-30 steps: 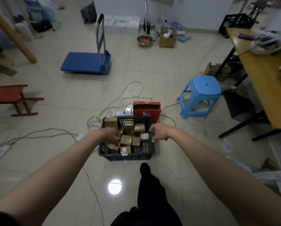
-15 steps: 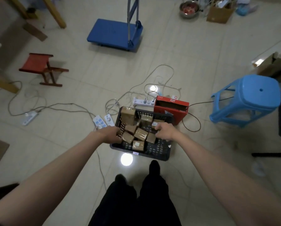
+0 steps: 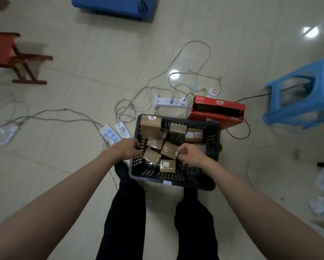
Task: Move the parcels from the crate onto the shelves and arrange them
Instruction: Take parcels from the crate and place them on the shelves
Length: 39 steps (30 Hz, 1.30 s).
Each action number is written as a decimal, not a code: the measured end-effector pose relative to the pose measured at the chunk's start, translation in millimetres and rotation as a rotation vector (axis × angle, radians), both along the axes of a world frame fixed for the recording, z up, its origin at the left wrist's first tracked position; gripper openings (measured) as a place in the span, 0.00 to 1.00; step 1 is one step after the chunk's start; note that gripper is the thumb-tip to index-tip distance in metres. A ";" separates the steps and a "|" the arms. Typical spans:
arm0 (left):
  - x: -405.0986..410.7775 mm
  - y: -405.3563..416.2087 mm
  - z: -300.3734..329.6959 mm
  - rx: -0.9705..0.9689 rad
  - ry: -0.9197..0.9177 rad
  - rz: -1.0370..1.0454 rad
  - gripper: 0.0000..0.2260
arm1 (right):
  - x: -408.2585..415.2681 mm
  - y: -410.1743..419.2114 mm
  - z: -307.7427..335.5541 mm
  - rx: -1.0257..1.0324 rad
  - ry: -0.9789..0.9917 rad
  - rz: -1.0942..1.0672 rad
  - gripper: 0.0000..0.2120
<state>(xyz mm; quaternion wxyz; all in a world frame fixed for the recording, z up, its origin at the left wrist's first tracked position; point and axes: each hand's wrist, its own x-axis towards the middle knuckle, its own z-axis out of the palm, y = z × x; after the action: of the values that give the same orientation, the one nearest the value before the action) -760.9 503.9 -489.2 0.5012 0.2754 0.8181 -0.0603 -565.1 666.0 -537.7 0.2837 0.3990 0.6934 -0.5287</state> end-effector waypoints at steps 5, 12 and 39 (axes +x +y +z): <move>-56.5 18.2 -114.9 0.101 0.034 0.139 0.23 | -66.3 3.7 -114.4 -0.031 -0.018 -0.217 0.11; -99.6 34.9 -249.5 0.248 0.049 0.324 0.10 | -138.1 0.9 -250.1 -0.085 -0.032 -0.278 0.29; 68.9 -49.9 24.9 0.747 -0.337 0.627 0.10 | 34.5 -65.4 43.9 -0.420 0.103 -1.013 0.21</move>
<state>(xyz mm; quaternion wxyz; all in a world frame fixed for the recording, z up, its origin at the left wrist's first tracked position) -692.0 454.0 -464.3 0.4875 0.1827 0.7351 0.4343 -530.7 600.6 -493.8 0.0329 0.5912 0.3073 -0.7449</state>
